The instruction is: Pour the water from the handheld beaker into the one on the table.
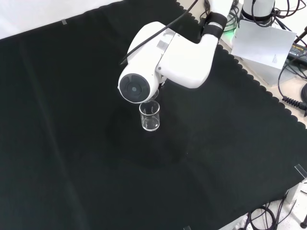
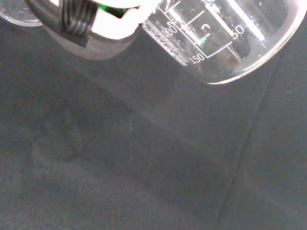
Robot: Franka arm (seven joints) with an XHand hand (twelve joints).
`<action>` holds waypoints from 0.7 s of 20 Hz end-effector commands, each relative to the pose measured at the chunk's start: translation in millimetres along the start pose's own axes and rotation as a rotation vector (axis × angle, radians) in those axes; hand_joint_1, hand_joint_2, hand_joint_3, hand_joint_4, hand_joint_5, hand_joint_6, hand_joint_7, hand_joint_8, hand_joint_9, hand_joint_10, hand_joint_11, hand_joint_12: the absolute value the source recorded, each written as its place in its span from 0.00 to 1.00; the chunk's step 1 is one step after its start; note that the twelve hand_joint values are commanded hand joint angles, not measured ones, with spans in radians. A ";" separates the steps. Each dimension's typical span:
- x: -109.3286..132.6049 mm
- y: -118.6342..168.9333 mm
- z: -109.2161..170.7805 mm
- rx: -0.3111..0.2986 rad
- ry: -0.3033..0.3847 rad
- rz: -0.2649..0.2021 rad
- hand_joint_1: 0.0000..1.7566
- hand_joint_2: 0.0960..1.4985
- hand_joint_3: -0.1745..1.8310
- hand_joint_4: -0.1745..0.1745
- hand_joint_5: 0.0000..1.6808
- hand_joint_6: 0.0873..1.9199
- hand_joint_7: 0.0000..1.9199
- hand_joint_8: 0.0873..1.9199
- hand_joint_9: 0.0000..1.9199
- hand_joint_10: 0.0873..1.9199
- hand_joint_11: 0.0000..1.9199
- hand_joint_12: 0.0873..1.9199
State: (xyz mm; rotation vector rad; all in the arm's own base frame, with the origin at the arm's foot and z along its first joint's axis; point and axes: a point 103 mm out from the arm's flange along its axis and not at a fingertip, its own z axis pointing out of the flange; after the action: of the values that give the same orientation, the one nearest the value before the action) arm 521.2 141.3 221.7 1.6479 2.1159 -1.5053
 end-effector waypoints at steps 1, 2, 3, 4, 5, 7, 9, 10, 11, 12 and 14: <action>-4.6 -3.1 1.9 -0.036 0.055 -0.010 0.73 0.73 0.00 0.13 0.58 0.51 0.68 0.30 0.69 0.51 0.56 0.38; -6.1 -3.5 2.9 -0.045 0.079 -0.017 0.73 0.73 0.00 0.13 0.58 0.51 0.68 0.30 0.69 0.51 0.56 0.38; -7.4 -3.9 3.6 -0.052 0.096 -0.023 0.73 0.73 0.00 0.13 0.58 0.51 0.68 0.30 0.69 0.51 0.56 0.38; -9.4 -4.0 4.7 -0.060 0.111 -0.027 0.73 0.73 0.00 0.13 0.58 0.51 0.68 0.30 0.69 0.51 0.56 0.38; -11.5 -4.1 5.9 -0.069 0.130 -0.032 0.73 0.73 0.00 0.13 0.58 0.51 0.68 0.30 0.69 0.51 0.56 0.38; -15.8 -4.5 8.0 -0.090 0.165 -0.038 0.73 0.73 0.00 0.13 0.58 0.51 0.68 0.30 0.69 0.51 0.56 0.38; -20.0 -4.5 10.6 -0.111 0.207 -0.045 0.73 0.73 0.00 0.13 0.58 0.51 0.68 0.30 0.69 0.51 0.56 0.38; -22.5 -4.1 12.0 -0.120 0.232 -0.050 0.73 0.73 0.00 0.13 0.58 0.51 0.68 0.30 0.69 0.51 0.56 0.38; -24.4 -3.7 13.3 -0.128 0.249 -0.052 0.73 0.73 0.00 0.13 0.58 0.51 0.68 0.30 0.69 0.51 0.56 0.38; -26.1 -3.0 14.9 -0.136 0.263 -0.054 0.73 0.73 0.00 0.13 0.58 0.51 0.68 0.30 0.69 0.51 0.56 0.38; -30.2 -0.5 19.0 -0.141 0.295 -0.061 0.73 0.73 0.00 0.13 0.58 0.51 0.68 0.30 0.69 0.51 0.56 0.38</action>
State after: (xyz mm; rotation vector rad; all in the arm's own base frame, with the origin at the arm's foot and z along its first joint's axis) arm 522.9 115.9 230.0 1.8037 2.2933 -1.2560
